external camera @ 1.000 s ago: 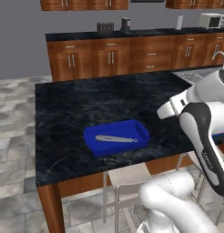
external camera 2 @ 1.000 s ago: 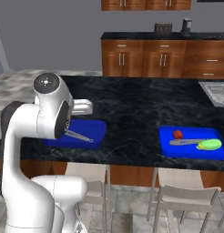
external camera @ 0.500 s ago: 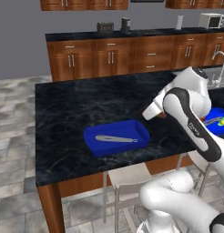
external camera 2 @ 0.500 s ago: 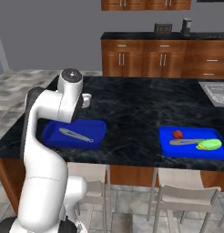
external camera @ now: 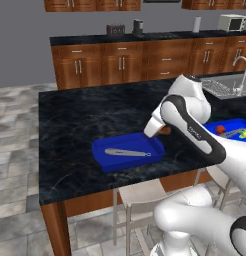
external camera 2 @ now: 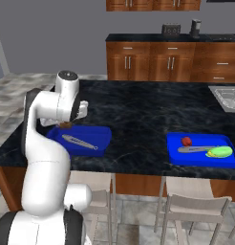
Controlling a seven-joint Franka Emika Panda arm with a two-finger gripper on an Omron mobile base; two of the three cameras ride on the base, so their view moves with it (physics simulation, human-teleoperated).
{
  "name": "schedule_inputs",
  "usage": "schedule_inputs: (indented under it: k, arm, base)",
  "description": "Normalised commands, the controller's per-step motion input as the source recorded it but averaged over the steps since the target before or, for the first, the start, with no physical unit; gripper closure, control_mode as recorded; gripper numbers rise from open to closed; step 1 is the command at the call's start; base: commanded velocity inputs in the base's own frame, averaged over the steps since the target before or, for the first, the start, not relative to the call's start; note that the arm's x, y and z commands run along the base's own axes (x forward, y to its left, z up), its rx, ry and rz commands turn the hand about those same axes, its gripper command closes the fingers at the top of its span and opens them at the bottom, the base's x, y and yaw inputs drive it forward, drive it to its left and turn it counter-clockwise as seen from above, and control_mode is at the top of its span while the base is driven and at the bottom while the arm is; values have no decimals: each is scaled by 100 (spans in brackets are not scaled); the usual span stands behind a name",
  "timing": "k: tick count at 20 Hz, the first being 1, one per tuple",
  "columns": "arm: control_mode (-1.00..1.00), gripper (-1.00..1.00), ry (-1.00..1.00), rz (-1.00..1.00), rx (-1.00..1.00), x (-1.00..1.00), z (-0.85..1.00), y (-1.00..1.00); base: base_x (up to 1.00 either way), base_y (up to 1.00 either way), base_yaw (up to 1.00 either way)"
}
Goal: Gather the bell pepper and corn from the fridge and place them on a tray on the dining counter. Then gather the chicken drumsticks from the fridge and place them on the other tray.
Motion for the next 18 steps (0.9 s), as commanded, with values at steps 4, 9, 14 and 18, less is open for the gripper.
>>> schedule_inputs:
  k: [4, 9, 14, 18]
  arm:
    - [-100, 100, 12, 0, -12, 27, -10, 0]
    - [-100, 100, 0, 0, -8, 23, -25, 0]
    - [-100, 100, -5, 0, -4, 0, -34, 0]
    - [-100, 100, -4, 3, 0, 7, -18, 0]
  base:
    - [0, 0, 0]
    - [0, 0, 0]
    - [0, 0, 0]
    - [0, 0, 0]
